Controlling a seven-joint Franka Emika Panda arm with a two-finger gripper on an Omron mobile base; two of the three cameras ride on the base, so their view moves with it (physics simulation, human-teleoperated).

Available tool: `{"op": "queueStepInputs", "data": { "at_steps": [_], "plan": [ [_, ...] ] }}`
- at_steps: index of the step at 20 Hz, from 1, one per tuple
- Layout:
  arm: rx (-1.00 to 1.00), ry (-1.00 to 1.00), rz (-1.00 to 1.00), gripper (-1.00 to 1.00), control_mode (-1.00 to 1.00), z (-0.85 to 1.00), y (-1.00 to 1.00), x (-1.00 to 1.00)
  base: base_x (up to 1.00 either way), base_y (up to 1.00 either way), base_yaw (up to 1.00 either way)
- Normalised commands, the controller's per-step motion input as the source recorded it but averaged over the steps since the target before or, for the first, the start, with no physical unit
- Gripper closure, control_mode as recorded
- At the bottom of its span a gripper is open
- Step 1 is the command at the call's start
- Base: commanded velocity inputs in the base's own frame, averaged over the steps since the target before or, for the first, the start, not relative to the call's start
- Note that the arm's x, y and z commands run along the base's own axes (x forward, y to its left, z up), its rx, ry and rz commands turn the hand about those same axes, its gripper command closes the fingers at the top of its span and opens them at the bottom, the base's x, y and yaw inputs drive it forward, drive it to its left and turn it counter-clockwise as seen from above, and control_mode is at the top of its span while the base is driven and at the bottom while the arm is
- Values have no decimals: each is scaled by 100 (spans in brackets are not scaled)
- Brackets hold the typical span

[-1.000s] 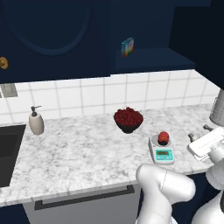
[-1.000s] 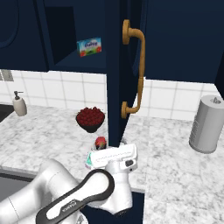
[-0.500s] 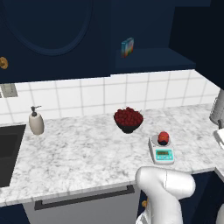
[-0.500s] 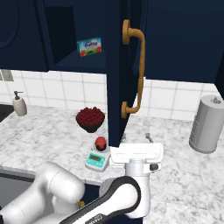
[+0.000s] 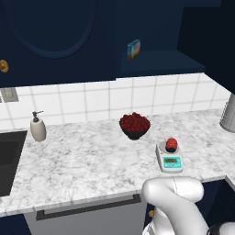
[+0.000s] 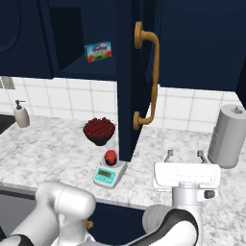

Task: Pick the jam and place it on the digital scale for weighing, and close the cabinet.

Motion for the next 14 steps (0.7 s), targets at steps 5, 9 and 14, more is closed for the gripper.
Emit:
{"op": "queueStepInputs", "data": {
  "at_steps": [5, 9, 14],
  "plan": [
    [0, -26, 4, -100, -100, 98, -30, -21, 0, 0, 0],
    [-3, -36, 17, -100, -100, 69, 43, -1, 0, 0, 0],
    [-7, -43, 25, -100, -100, 60, 88, 0, 0, 0, 0]
  ]
}}
